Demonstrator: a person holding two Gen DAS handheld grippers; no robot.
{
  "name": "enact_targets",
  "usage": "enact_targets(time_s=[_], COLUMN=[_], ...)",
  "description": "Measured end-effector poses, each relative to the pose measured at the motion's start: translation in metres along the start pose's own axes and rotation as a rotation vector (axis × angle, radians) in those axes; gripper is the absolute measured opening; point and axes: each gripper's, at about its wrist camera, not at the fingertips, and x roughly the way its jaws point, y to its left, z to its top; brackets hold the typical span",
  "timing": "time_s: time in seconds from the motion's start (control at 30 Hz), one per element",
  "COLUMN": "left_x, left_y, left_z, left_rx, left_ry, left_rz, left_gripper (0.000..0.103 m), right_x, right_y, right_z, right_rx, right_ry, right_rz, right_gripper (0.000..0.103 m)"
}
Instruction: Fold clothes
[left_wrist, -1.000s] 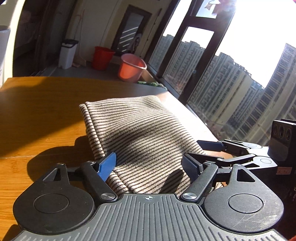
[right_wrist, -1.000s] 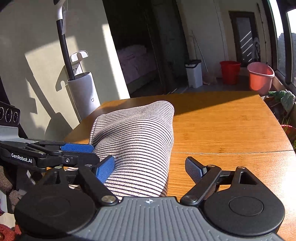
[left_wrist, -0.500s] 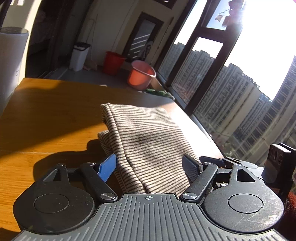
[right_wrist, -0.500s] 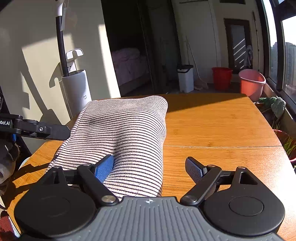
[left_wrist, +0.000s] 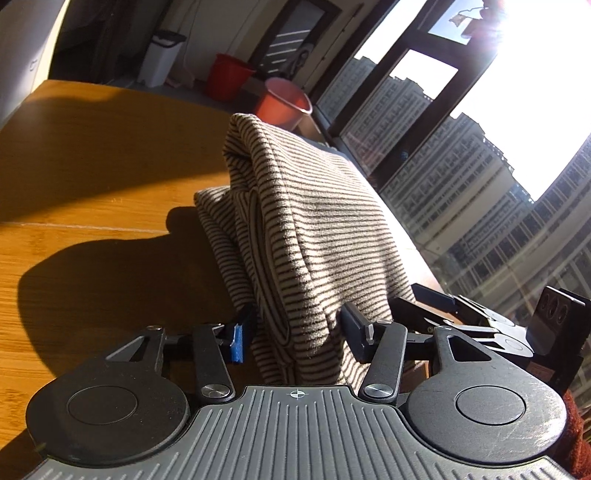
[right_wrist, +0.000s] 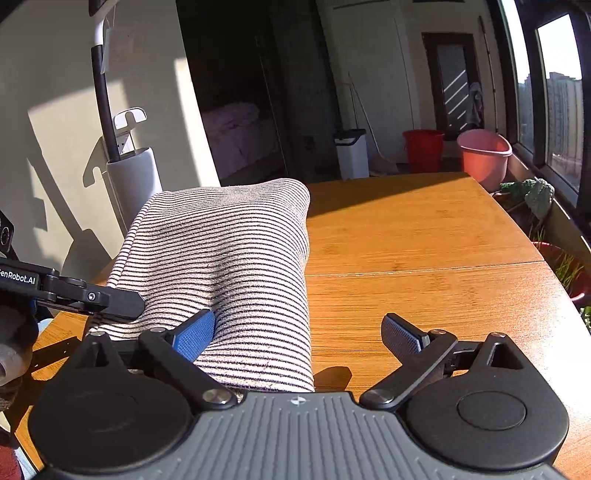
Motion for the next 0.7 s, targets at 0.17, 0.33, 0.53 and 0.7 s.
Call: enact_targets(time_s=[0.17,0.33,0.53,0.7], left_x=[-0.036,-0.010,0.027,0.025], left_y=[-0.018,-0.027,-0.009,-0.005], left_z=[0.023,0.037,0.028,0.024], left_rx=[0.063,0.067,0.034,0.043], left_ry=[-0.197,-0.168,-0.111,-0.109], left_rz=[-0.065,-0.161,-0.094,-0.094], left_gripper=[0.055,0.058,0.054,0.054], right_x=[0.002,0.003,-0.007,0.033], right_y=[0.001,-0.001,-0.010,-0.026], right_z=[0.000,0.003,0.029,0.034], right_rx=[-0.012,-0.006,0.092,0.313], right_ry=[0.011,0.013,-0.045,0.079], right_rz=[-0.006,-0.001,0.124,0.197], right_gripper=[0.100,0.103,0.103,0.103])
